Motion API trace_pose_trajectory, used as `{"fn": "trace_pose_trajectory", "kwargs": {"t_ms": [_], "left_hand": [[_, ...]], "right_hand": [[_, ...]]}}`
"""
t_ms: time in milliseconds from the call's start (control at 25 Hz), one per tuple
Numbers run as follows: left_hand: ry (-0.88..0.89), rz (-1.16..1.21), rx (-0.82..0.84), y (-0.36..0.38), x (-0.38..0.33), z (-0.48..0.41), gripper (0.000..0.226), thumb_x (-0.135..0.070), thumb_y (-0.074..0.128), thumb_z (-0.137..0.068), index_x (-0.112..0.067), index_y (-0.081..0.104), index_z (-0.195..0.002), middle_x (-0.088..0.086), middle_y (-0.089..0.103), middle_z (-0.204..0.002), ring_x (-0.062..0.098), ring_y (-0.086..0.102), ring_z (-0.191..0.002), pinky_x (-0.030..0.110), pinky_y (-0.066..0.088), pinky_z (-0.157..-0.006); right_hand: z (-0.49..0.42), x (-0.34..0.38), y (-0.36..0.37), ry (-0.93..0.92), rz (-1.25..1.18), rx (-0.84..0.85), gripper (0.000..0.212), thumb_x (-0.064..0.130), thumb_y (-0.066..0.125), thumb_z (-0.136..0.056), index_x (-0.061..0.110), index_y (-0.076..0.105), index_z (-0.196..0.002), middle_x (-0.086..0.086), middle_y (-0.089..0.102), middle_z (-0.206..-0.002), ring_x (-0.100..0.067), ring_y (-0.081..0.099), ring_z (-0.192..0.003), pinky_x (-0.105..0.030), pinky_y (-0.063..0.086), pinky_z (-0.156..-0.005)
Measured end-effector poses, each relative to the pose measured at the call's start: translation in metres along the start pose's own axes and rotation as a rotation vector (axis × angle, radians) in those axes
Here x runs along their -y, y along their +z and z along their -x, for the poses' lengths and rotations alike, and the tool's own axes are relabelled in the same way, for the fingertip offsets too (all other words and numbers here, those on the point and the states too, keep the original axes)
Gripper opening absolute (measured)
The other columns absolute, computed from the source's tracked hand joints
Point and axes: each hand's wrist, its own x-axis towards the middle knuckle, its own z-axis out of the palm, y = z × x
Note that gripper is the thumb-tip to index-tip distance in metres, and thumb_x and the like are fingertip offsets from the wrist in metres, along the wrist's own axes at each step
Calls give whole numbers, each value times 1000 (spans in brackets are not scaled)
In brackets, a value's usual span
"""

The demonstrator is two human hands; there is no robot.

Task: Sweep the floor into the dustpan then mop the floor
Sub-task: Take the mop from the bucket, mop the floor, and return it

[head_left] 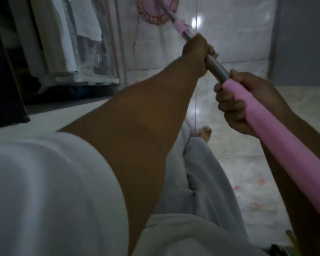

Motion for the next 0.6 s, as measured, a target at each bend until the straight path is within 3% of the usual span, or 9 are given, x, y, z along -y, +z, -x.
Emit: {"fn": "trace_pose_trajectory", "kwargs": {"t_ms": [280, 600], "left_hand": [[27, 26, -100, -60, -40, -18, 26, -26, 38, -101, -11, 42, -80, 0, 38, -53, 12, 36, -44, 14, 38, -36], [-24, -22, -94, -64, 68, 21, 33, -33, 35, -103, -13, 42, -78, 1, 37, -55, 13, 36, -46, 14, 38, -34]], "right_hand": [[-45, -1, 50, 46, 128, -40, 32, 39, 42, -96, 12, 53, -83, 5, 50, -57, -3, 44, -36, -13, 36, -33], [10, -83, -26, 46, -30, 80, 31, 41, 50, -89, 10, 54, -91, 3, 53, -59, -3, 47, -37, -13, 40, -32]]}}
